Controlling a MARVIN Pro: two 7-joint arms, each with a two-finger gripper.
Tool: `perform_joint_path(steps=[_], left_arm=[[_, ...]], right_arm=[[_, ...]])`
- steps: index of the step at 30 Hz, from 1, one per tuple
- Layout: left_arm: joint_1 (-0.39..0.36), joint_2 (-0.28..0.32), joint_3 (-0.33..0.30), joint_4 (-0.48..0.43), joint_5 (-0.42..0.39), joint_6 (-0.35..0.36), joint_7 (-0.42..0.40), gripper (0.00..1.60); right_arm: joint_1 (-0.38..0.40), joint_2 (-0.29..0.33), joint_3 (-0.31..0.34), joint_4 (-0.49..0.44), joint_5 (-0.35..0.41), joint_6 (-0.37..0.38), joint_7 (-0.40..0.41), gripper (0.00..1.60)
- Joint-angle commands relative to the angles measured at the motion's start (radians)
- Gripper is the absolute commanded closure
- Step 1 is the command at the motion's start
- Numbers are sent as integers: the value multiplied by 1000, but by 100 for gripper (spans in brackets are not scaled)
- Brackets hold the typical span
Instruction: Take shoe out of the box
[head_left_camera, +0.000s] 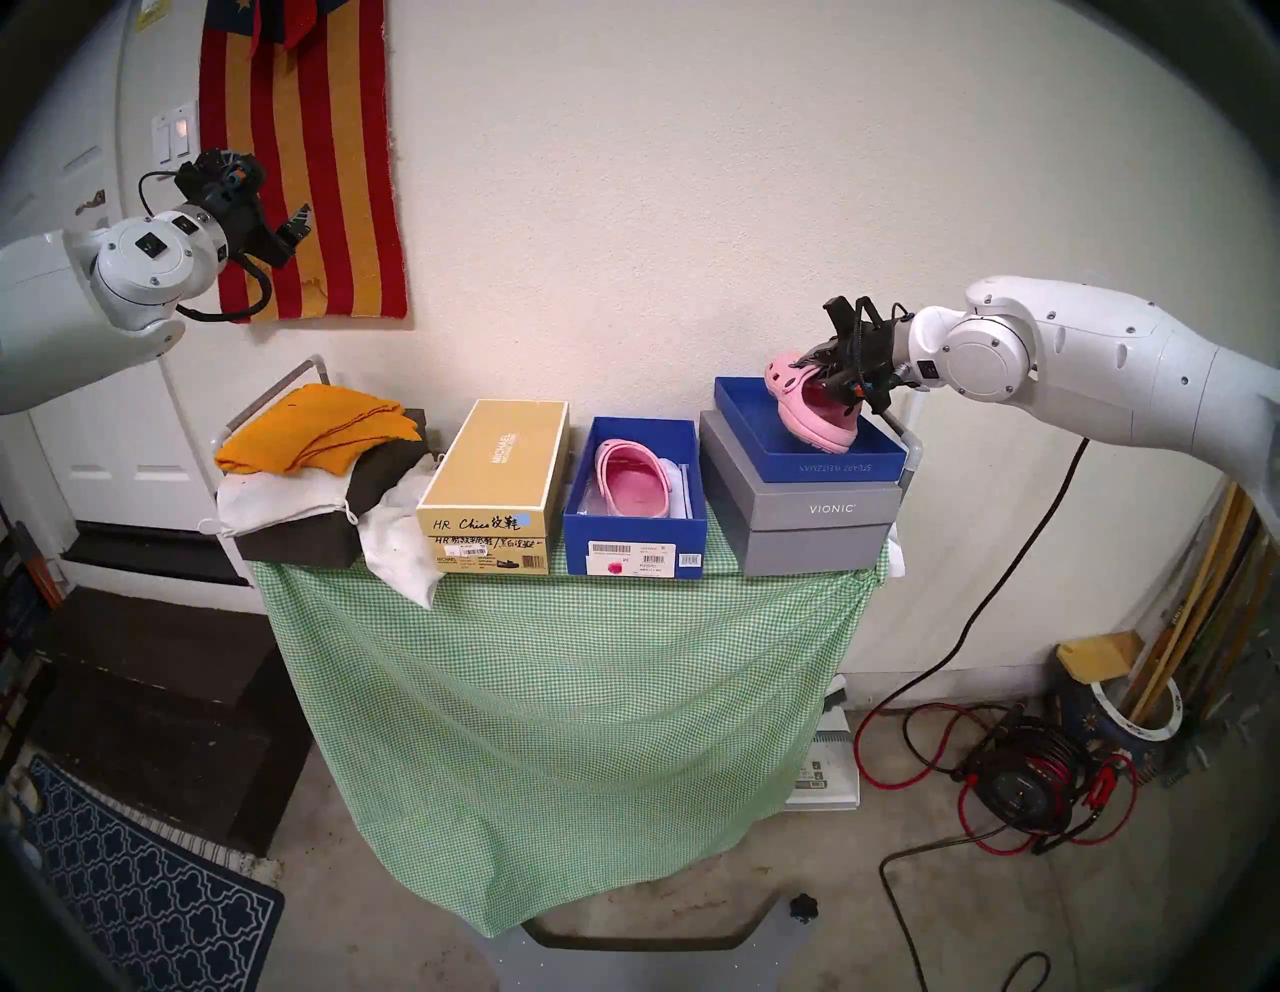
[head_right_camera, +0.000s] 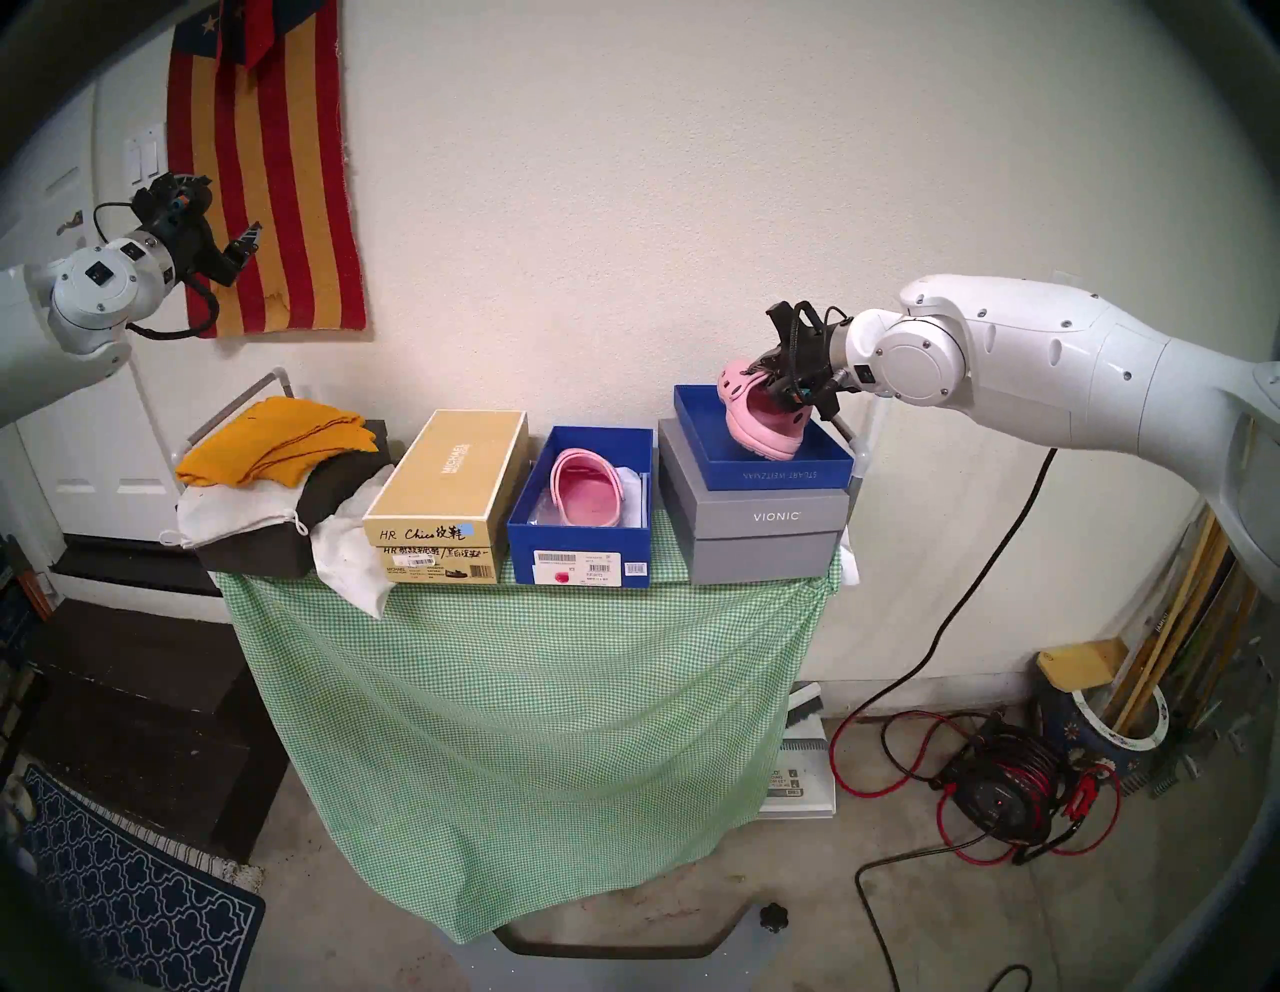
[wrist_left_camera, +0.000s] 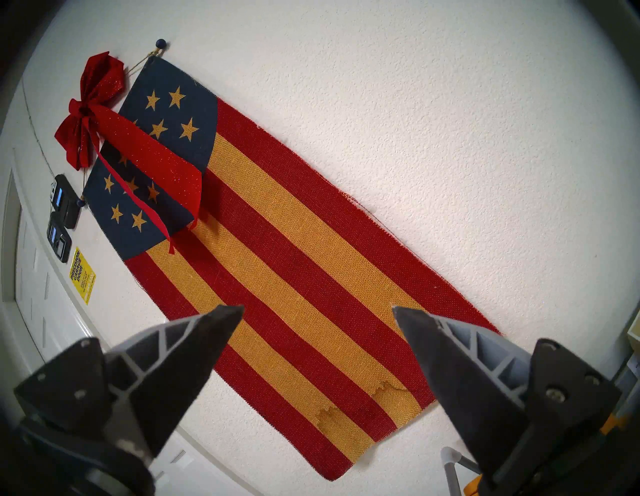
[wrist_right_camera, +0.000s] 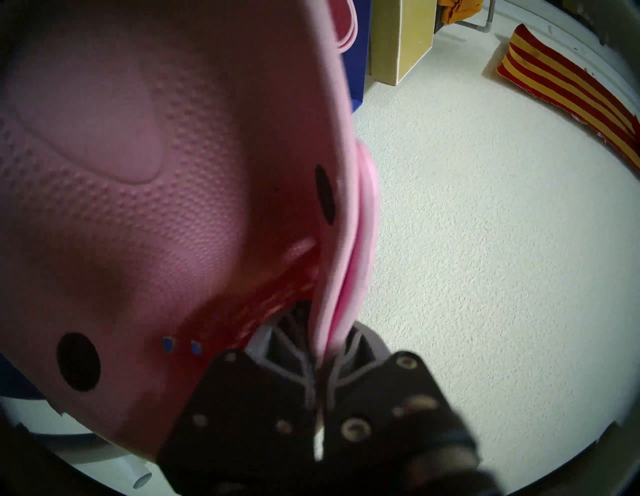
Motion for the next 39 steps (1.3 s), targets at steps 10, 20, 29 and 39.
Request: perform_joint_path(steps=[10, 20, 29, 39], left_arm=[[0, 0, 0, 0, 0, 0, 0, 0], [0, 0, 0, 0, 0, 0, 0, 0], [0, 0, 0, 0, 0, 0, 0, 0], [0, 0, 0, 0, 0, 0, 0, 0]], right_arm=[[31, -33, 23, 73, 65, -162, 60, 0], [151, 8, 83, 52, 45, -223, 188, 0], [223, 114, 118, -20, 72, -196, 251, 0], [207, 159, 149, -251, 74, -180, 194, 0]])
